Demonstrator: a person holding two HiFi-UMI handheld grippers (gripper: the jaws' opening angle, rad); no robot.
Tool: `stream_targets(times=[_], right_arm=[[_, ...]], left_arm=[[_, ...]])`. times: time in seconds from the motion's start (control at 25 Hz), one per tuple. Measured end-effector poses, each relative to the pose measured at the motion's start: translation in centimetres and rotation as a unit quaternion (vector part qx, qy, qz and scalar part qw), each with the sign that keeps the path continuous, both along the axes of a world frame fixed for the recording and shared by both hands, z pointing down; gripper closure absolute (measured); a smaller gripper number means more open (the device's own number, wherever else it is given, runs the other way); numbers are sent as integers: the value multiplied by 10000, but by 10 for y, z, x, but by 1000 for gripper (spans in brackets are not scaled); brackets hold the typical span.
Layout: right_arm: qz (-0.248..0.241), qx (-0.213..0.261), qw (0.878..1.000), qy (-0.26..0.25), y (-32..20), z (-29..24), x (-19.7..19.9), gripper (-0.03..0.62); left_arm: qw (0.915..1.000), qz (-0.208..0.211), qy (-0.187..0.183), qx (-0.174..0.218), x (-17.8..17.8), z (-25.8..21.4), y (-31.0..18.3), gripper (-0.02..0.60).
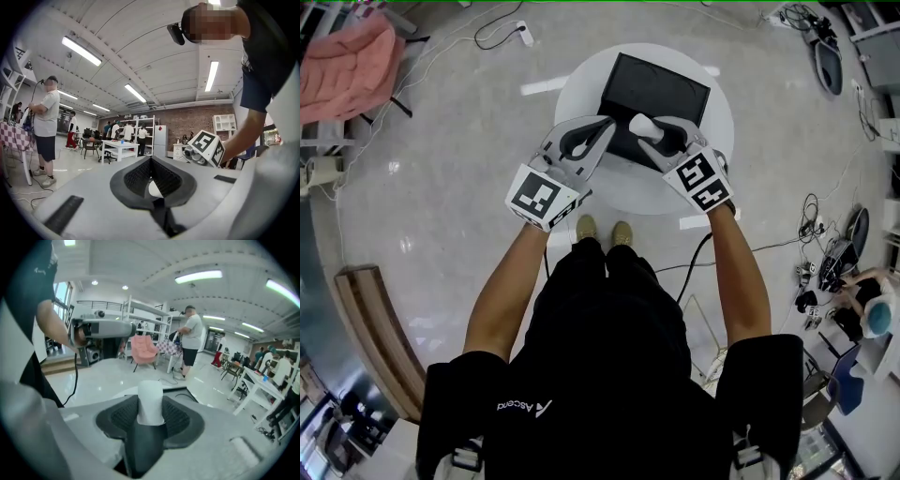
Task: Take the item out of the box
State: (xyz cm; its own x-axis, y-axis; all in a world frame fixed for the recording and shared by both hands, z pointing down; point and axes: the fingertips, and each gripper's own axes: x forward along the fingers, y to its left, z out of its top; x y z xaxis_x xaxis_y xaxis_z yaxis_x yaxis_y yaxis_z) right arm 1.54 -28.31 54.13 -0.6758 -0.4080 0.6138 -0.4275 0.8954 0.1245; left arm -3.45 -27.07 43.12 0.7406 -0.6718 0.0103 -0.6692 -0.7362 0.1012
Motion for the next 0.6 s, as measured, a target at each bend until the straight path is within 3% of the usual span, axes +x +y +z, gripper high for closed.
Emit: stream_targets(times=[0.28, 0.6], right_arm=[[752, 398, 9841, -1560, 9, -97, 12, 430], [941, 1000, 9599, -2444, 43, -180, 34, 430]], left_arm=[[9994, -49, 235, 263, 6, -58, 11, 583], [9979, 18, 350, 537, 23, -109, 37, 583]])
